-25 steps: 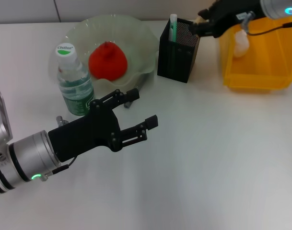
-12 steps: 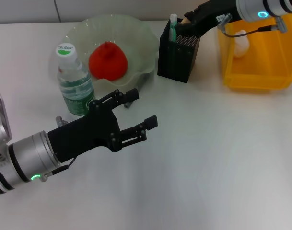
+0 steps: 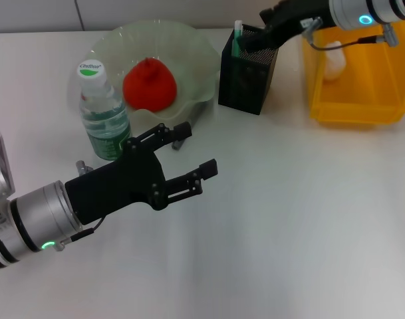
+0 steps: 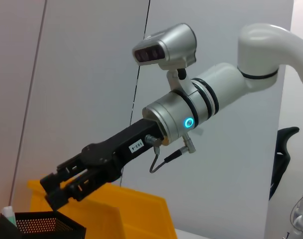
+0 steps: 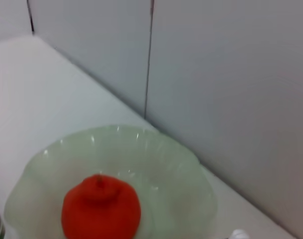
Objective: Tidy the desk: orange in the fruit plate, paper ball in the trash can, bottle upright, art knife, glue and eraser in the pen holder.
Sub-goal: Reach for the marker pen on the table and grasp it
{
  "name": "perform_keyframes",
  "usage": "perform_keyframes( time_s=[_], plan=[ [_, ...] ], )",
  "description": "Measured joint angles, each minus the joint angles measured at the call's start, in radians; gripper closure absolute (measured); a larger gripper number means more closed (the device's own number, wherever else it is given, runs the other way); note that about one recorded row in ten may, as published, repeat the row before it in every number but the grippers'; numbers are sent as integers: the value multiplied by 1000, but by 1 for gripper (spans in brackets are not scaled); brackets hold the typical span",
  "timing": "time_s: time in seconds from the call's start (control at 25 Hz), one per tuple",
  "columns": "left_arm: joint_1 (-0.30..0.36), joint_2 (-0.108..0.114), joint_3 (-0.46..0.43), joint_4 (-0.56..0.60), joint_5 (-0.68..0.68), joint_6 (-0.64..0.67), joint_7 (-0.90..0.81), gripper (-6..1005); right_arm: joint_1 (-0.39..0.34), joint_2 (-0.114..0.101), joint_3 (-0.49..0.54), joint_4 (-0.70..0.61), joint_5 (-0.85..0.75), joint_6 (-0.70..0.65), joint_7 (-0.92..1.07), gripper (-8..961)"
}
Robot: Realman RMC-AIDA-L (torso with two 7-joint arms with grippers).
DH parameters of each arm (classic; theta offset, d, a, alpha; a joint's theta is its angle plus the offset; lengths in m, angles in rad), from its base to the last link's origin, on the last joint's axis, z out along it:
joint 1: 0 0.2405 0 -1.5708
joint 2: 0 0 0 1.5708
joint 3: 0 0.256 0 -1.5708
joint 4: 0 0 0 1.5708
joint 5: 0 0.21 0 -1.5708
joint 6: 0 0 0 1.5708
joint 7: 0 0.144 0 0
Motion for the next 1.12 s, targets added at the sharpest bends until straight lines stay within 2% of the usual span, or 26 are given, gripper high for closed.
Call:
perform_keyframes(
  time_s=[0.12,0.28,0.4,0.44,0.48,0.6,0.72,0.8,0.92,1.12],
  plan=[
    [-1,0,0,0,0,0,0,188,-56,-1,3,-33,154,9,-90,254],
    [0,-1,-9,0,0,1,0,188,-159,-11,6,-69,466,-28,-272,253],
    [1,-1,-12,0,0,1,0,188,-240,-19,32,-46,682,-122,-435,253],
    [1,-1,-12,-1,0,1,0,188,-286,-23,79,11,803,-229,-540,253],
    [1,-1,-12,-1,0,1,0,188,-286,-23,79,11,803,-229,-540,253],
    [-2,-1,-7,-3,1,2,-2,188,-339,-32,171,120,878,-393,-644,253],
    [-2,-1,-6,-8,2,2,-6,188,-394,-57,221,233,880,-536,-738,254],
    [-2,-2,-8,-11,1,2,-7,188,-436,-82,221,313,876,-603,-804,254],
    [-3,-3,-12,-12,0,2,-8,188,-507,-103,224,393,850,-671,-891,254],
    [-3,-3,-24,-25,-1,-6,-6,188,-604,-96,231,451,750,-687,-1007,254]
  ],
)
